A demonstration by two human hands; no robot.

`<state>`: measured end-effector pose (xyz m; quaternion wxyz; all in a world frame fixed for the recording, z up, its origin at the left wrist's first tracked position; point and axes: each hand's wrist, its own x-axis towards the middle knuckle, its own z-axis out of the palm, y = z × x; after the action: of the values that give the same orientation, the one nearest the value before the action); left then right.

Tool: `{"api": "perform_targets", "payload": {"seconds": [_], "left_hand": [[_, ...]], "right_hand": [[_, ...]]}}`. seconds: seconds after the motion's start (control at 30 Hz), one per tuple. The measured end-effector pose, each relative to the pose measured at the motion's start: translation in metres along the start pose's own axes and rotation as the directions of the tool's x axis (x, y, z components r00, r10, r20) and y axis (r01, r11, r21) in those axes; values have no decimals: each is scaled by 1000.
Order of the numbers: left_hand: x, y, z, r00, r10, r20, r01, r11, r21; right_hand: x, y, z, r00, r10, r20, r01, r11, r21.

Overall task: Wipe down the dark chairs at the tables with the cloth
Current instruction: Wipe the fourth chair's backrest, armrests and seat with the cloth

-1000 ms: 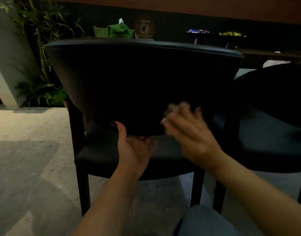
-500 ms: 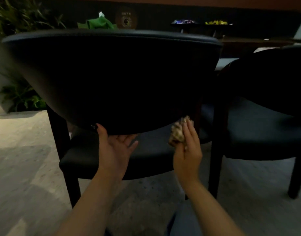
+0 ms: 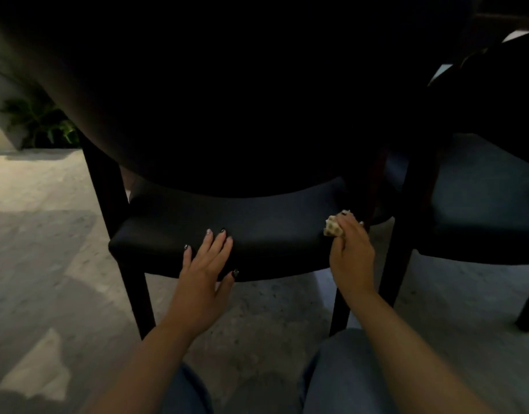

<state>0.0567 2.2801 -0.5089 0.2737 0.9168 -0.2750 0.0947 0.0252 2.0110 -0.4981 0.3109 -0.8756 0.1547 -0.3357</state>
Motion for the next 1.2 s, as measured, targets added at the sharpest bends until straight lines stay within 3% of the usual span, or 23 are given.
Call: {"api": "perform_targets", "payload": {"seconds": [0.1,0.17,0.23,0.33,0.43,0.53,0.6,0.63,0.7,0.77,0.9,1.0,1.07,1.2], "left_hand": [[-2,-2,-1,1000,18,-25,-19,998,-54],[-7,-3,-2,998,12,-63,-18,995,-100],[-17,-8,-2,989,-30,-142,11,991,-131],[-27,-17,-2,943,-203,-263,154,968,-196],[-28,-21,-3,828,-468,-309,366,869,-334],[-24,-27,-5,606,-777,-173,602,589,-539],[-21,-34,-7,444,-895,46,641,282,-714],[-19,-37,-8,409,-898,163,595,127,-794],[-19,-43,-7,437,-829,350,467,-124,-876],[-18,-48,-6,507,-754,418,406,-219,-887],[-17,-57,2,521,-717,462,393,-279,-876],[-17,-57,4,532,-707,467,395,-281,-875],[-18,-58,4,536,-694,480,394,-297,-870],[-18,-61,5,521,-698,492,390,-318,-864]], "right_hand": [[-9,-18,5,941,-285,180,299,952,-59],[7,-14,-7,907,-346,240,377,921,-99],[30,2,-20,937,-280,209,310,943,-124],[37,22,-22,975,-125,185,158,972,-174],[28,27,-10,992,-79,99,93,985,-144],[33,24,-7,999,-37,3,37,988,-148],[35,20,-6,999,-12,-49,4,987,-163],[34,17,-6,998,-9,-57,-2,984,-177],[29,8,-8,998,-36,-44,25,973,-228],[19,-1,-7,996,-74,-42,58,952,-301],[-10,-31,11,996,-74,-39,54,923,-380],[-25,-57,35,972,-225,-67,186,912,-367],[-32,-77,54,946,-314,-80,275,910,-309],[-42,-121,88,966,-260,12,259,958,-118]]}}
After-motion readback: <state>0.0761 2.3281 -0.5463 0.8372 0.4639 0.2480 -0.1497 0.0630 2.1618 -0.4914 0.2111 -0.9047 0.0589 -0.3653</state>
